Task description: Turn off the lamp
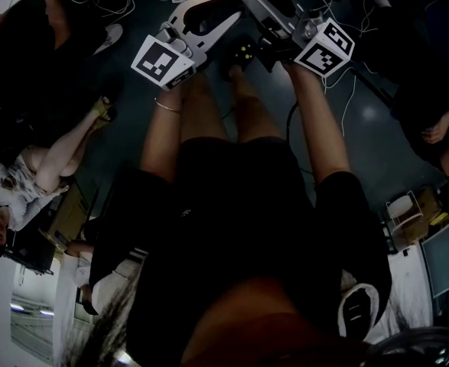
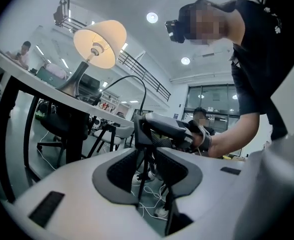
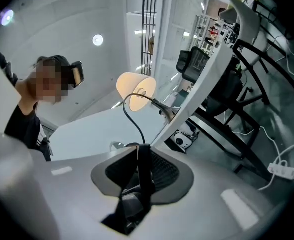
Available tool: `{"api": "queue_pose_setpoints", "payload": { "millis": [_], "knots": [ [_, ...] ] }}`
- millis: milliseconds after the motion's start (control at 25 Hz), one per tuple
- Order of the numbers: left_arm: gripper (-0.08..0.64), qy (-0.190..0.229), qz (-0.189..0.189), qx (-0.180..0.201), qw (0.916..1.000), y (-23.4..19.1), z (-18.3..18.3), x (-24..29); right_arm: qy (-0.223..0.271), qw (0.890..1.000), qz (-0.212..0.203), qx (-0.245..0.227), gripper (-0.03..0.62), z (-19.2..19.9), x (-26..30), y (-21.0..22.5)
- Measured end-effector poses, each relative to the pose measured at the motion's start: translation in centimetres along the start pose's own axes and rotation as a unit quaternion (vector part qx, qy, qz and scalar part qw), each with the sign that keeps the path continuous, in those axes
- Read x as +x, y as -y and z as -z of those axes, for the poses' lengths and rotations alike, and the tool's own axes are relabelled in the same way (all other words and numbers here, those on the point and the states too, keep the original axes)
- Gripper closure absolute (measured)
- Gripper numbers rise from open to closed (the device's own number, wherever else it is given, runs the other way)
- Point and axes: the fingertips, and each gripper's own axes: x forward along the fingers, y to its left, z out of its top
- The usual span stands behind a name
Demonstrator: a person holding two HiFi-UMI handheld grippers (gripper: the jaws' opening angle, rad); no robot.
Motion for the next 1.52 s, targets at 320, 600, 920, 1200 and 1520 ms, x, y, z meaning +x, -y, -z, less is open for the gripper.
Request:
{"api": "queue_pose_setpoints", "payload": {
  "millis": [320, 600, 920, 1200, 1520],
  "knots": [
    [0.525, 0.004, 0.015, 0.014, 0.9998, 1.6, 0.0, 0.8, 0.02, 1.0, -0.01, 0.006, 0.514, -1.1, -1.7, -0.7],
    [0.54, -0.001, 0.005, 0.012, 0.9999, 1.7, -0.2, 0.4, 0.024, 0.999, -0.02, 0.007, 0.514, -1.0, -1.8, -1.1],
    [0.54, 0.006, 0.008, 0.009, 0.9999, 2.2, -0.6, 0.0, 0.02, 0.999, -0.023, -0.017, 0.511, -1.4, -1.6, -1.5],
    [0.541, 0.008, -0.011, -0.002, 0.9999, 1.5, -0.9, -0.3, 0.016, 0.999, -0.022, -0.026, 0.509, -1.7, -1.9, -1.3],
    [0.54, -0.004, 0.007, 0.013, 0.9999, 1.9, -0.6, -0.1, -0.001, 0.999, -0.021, -0.025, 0.508, -0.6, -1.5, -1.1]
  ]
}}
